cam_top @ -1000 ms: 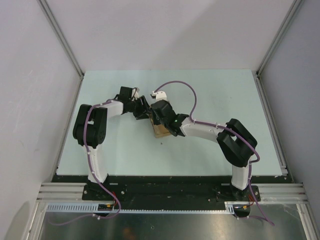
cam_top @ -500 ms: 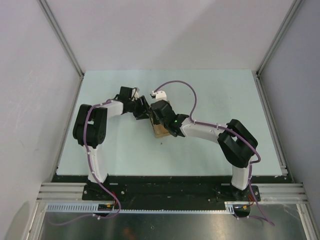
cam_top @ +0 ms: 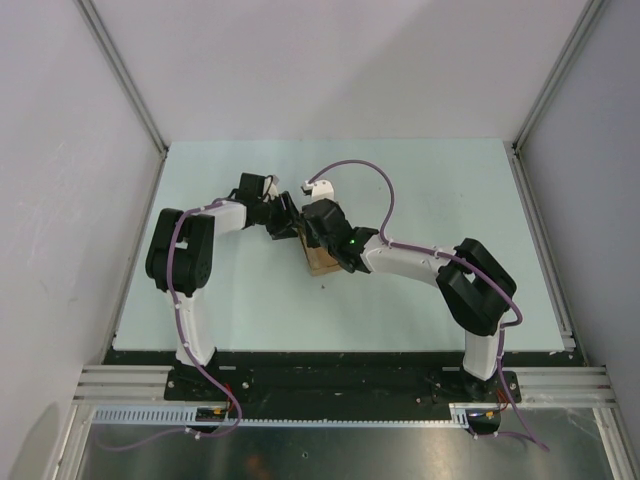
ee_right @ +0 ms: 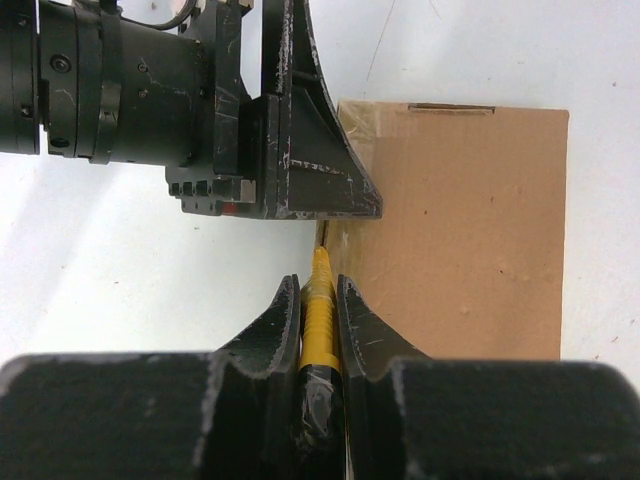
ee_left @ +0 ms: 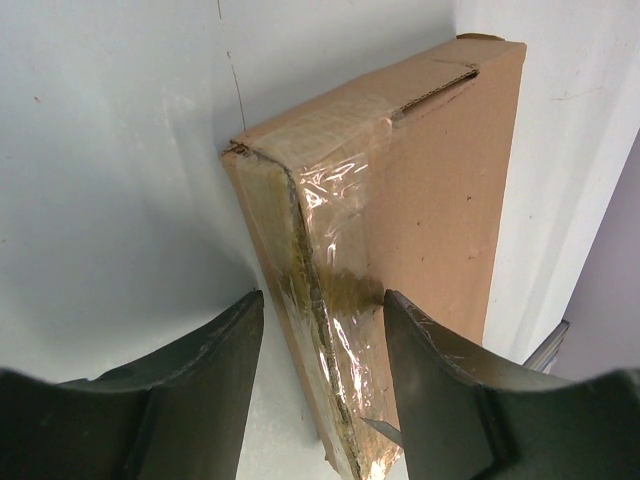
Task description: Unpack the express box
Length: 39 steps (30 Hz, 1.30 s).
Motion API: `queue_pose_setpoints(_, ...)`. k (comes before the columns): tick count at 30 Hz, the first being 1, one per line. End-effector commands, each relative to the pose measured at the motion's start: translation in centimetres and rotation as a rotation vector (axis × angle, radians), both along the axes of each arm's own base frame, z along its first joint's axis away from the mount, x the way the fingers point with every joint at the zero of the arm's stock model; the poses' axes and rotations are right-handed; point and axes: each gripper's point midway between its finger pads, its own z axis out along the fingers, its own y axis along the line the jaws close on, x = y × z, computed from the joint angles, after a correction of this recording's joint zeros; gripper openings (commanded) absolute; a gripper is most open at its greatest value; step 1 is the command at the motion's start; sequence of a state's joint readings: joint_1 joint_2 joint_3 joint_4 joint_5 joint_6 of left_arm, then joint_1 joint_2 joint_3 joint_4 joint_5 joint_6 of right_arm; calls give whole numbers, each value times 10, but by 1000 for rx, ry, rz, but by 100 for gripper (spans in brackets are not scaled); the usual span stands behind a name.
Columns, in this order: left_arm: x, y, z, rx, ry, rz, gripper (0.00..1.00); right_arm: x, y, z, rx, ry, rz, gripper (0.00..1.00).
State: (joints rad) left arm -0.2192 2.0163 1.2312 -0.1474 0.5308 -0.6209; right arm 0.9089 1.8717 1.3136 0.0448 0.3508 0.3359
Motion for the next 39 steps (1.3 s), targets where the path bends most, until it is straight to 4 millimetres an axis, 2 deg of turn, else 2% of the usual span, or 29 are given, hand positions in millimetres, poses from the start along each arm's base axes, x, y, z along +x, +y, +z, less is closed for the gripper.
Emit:
queue_pose_setpoints(1,-27,18,-40,97,140,13,59,7,12,33,62,-63,4,0)
queue_pose_setpoints(29,-29,19,-41,103,146,15,57,2,10,3,4,-3,11,0)
queue_pose_setpoints(39,-27,20,-41,108,148,24,52,-6,5,2,-36,10,15,0)
